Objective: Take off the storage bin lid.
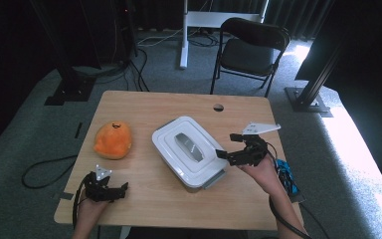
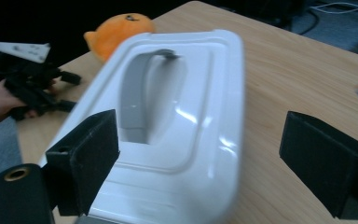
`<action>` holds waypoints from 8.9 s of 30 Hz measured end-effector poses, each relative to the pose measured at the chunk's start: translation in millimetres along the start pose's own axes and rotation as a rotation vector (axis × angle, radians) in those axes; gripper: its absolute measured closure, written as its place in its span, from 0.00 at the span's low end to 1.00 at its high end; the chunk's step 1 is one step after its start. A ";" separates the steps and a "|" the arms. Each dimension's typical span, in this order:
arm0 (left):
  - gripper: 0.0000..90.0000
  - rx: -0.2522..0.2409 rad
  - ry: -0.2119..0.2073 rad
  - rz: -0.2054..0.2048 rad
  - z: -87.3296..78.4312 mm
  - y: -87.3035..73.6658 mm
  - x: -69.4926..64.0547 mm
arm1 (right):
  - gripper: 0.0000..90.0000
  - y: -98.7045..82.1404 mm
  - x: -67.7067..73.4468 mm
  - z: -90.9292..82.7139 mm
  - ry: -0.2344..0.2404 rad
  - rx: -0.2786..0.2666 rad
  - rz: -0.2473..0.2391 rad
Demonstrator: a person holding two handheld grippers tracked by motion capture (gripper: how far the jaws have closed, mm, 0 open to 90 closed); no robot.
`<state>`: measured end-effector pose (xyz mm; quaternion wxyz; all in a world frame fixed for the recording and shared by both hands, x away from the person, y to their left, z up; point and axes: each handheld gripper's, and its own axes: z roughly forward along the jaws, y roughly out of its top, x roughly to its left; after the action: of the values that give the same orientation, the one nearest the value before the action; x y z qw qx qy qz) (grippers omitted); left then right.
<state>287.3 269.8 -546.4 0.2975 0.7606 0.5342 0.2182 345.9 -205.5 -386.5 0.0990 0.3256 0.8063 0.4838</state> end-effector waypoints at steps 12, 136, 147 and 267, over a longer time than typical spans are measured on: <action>0.02 0.000 0.001 -0.004 0.0 -0.1 -1.1 | 0.13 14.9 25.7 27.8 0.031 0.027 -0.062; 0.02 0.001 0.001 -0.003 -0.1 -0.2 -1.2 | 0.75 42.0 -69.9 28.3 -0.222 0.027 0.093; 0.02 0.001 0.001 -0.003 -0.1 -0.2 -1.1 | 0.75 22.9 -97.9 36.5 -0.259 0.058 0.144; 0.02 0.002 0.024 -0.024 -0.2 -0.3 -1.6 | 0.14 -146.2 -38.7 28.8 -0.402 0.108 0.178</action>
<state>286.4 268.3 -546.5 0.2931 0.7517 0.5471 0.2231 326.5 -255.7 -530.8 0.1968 0.4901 0.7632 0.3723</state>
